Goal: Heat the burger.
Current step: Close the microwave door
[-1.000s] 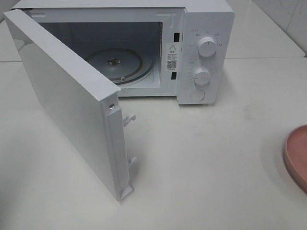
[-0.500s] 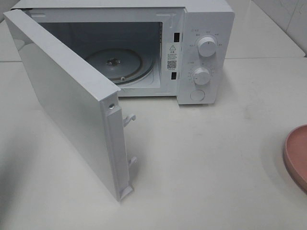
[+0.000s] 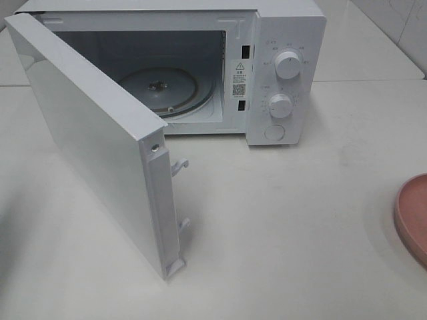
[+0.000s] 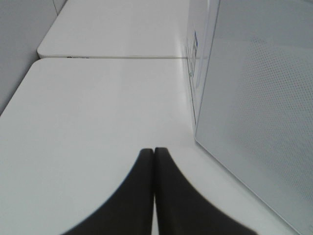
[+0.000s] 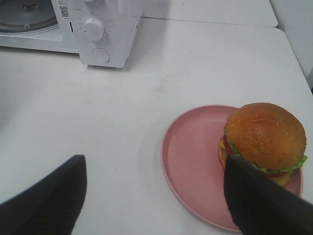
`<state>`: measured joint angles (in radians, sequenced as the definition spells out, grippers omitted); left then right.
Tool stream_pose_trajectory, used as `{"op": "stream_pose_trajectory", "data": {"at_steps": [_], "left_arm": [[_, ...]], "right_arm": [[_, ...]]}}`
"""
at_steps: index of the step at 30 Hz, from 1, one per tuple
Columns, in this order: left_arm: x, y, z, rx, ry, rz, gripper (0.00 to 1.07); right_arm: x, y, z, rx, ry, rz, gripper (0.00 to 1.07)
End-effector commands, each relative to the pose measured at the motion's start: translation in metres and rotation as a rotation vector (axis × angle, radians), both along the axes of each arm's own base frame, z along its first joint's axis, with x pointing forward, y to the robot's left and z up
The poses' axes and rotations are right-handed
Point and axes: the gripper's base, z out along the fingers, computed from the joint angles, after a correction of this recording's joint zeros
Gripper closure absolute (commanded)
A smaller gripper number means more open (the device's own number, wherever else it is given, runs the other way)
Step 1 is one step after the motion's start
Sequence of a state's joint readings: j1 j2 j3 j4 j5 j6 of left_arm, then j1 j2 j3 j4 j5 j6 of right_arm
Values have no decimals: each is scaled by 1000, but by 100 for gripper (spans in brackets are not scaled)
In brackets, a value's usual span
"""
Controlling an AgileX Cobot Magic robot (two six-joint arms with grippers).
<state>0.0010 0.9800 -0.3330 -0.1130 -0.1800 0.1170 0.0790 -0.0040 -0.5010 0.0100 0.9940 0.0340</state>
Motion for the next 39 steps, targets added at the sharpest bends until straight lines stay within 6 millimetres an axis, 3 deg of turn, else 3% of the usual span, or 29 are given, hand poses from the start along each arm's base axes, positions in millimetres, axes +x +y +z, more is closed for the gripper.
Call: {"op": "stream_pose_trajectory", "data": {"at_steps": [1,5,12,18,25,39], "left_arm": [[2,1,-6,1,-123,10,107],[4,-3,-10,-20,-182,-37,107],[17,-24,-24,-57,-204,-268,107],[25,-31,-33,-88,-193,-292,107],[35,-59,-44,-79,-175,-316,107],[59,-103,-46,-131,-178,-356,107]], "right_arm": [[-4,0,-1,-9,-25,6,32],[-4,0,-1,-9,-25,6,32],[-4,0,-1,-9,-25,6,32],[-4,0,-1,-9,-25,6,32],[-4,0,-1,-9,-24,6,32],[-4,0,-1,-9,-24,6,32]]}}
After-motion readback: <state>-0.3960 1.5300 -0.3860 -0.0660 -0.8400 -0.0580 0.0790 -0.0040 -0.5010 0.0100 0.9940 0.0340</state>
